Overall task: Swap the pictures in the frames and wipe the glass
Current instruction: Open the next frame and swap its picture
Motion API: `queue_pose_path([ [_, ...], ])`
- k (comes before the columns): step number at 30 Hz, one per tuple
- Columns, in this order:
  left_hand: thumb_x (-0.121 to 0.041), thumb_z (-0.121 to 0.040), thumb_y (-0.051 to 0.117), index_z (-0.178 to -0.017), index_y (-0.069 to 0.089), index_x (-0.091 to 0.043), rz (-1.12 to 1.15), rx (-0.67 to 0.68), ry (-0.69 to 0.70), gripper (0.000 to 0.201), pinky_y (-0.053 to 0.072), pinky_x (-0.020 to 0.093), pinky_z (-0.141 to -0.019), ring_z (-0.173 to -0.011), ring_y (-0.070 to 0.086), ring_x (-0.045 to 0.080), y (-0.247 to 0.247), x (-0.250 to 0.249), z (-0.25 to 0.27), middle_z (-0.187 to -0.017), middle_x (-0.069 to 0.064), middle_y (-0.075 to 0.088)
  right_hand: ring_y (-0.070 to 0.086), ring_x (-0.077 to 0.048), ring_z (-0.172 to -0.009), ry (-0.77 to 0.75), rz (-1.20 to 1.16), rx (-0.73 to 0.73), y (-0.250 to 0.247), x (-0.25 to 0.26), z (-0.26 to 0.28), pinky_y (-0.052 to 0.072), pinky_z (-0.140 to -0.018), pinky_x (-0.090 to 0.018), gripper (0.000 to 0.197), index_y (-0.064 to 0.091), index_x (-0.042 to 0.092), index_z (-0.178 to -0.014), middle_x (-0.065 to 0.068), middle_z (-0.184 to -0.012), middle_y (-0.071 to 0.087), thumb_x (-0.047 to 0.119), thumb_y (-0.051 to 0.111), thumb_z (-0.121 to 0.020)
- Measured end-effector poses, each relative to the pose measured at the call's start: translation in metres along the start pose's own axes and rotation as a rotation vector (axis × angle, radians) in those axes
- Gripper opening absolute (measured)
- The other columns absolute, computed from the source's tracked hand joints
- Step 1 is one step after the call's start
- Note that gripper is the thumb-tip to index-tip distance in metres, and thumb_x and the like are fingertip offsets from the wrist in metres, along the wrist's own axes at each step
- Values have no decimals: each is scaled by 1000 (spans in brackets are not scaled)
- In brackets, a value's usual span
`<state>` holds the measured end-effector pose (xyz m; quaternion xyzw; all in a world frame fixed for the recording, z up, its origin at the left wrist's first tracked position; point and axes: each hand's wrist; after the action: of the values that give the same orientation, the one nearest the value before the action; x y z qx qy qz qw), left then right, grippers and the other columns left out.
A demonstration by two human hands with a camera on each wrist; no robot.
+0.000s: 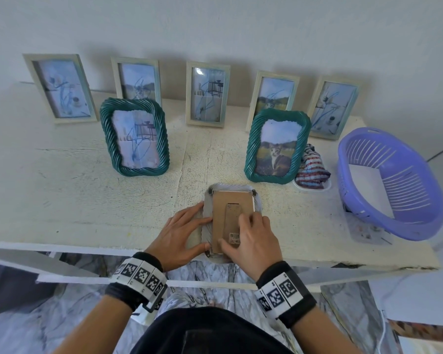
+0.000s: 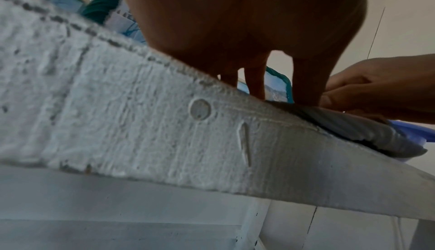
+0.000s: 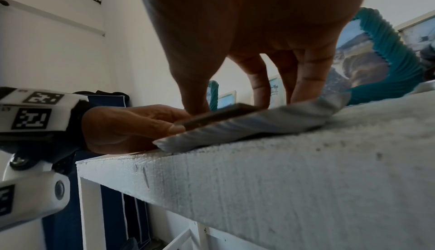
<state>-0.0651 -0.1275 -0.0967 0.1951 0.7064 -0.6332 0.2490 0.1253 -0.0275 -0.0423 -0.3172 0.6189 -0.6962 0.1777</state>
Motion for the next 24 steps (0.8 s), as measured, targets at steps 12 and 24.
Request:
queue_pose_path([
  [12,-65,-86,49,-142,44,-32,-42,-2,13,65,24,34,-109,-143,20,10,1,2,0,-160,-10,16,52,-15,-85,46,-314,-6,-22,-8,-2,47,-71,-30,36,43,22,-107,3,-97,55,46,55,-83],
  [24,-65,-86,49,-141,43,-36,-45,3,7,63,22,34,-110,-144,19,11,1,2,1,-160,-11,15,60,6,-89,145,-816,4,-35,-32,7,44,-70,-4,25,58,26,-112,16,-101,65,19,63,-87],
])
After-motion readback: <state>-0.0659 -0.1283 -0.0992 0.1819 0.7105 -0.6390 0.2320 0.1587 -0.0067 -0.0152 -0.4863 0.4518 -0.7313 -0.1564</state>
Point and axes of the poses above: each hand's wrist, its own z-axis away from the middle knuckle, its own y-axis out of the palm, x = y × z
